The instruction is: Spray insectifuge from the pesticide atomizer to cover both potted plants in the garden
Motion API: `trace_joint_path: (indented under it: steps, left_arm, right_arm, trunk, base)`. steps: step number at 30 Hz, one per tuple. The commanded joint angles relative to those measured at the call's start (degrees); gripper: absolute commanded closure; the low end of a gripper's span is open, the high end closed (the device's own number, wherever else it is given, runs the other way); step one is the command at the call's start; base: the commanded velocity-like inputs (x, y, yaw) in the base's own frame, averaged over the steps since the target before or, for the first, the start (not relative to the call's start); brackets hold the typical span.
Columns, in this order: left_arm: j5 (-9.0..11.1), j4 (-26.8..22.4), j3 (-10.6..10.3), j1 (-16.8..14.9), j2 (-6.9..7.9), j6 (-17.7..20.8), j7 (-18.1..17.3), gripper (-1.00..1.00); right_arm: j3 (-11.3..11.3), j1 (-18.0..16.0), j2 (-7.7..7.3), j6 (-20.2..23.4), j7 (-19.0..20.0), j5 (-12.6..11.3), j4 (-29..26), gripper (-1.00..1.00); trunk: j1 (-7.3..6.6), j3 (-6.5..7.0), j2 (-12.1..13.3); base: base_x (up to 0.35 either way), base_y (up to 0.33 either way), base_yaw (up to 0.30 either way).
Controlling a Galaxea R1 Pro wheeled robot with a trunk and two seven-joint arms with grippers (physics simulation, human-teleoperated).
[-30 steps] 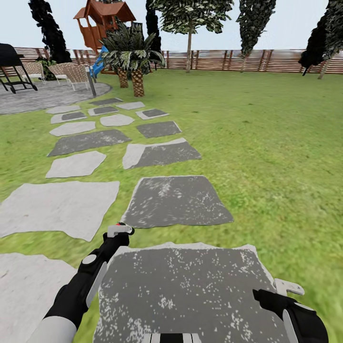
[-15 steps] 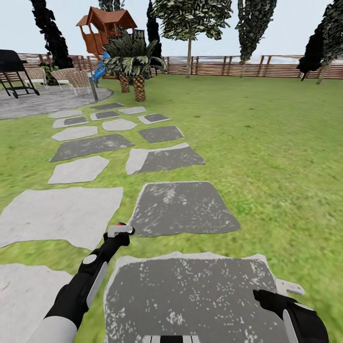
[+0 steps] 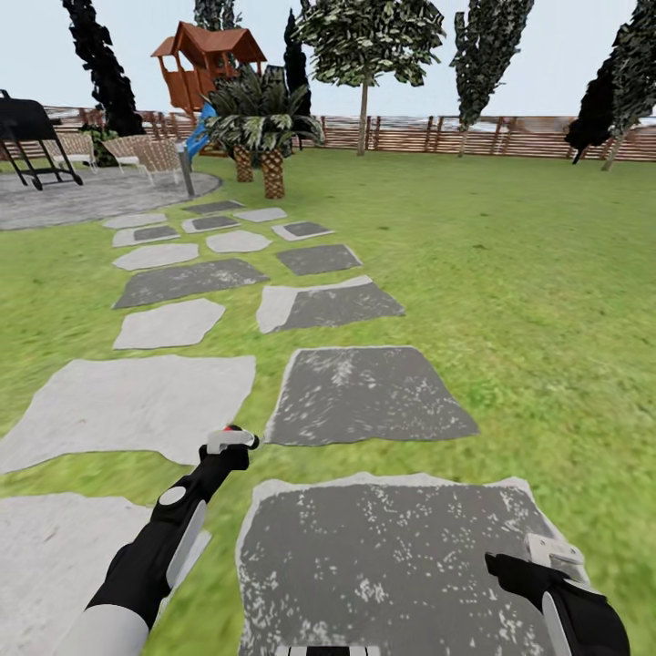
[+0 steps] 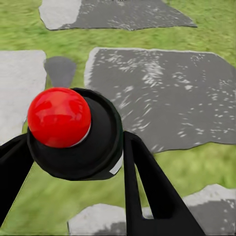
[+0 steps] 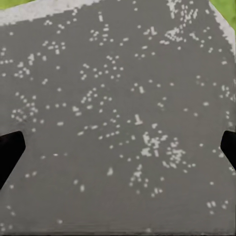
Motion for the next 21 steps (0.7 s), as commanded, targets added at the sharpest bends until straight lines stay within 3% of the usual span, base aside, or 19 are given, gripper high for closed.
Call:
trace_joint_path:
  steps: [1, 7, 21]
  left_arm:
    - [0.5, -0.1, 0.0, 0.0, 0.03, 0.3, -0.1, 1.0]
    - [0.5, -0.1, 0.0, 0.0, 0.04, 0.3, -0.1, 1.0]
    - [0.5, -0.1, 0.0, 0.0, 0.04, 0.3, -0.1, 1.0]
  right_arm:
    - [0.0, 0.0, 0.0, 0.3, 0.0, 0.1, -0.1, -1.0]
    - [0.0, 0.0, 0.0, 0.3, 0.0, 0.1, -0.1, -1.0]
    - [-0.1, 0.0, -0.08, 0.3, 0.1, 0.1, 0.0, -1.0]
  trunk:
    - [-0.04, -0.02, 0.0]
    - [-0.04, 0.03, 0.0]
    - [-0.04, 0.03, 0.0]
  base:
    - [-0.263, 0.228, 0.0]
    - [-0.171, 0.275, 0.0]
    - [-0.064, 0.335, 0.0]
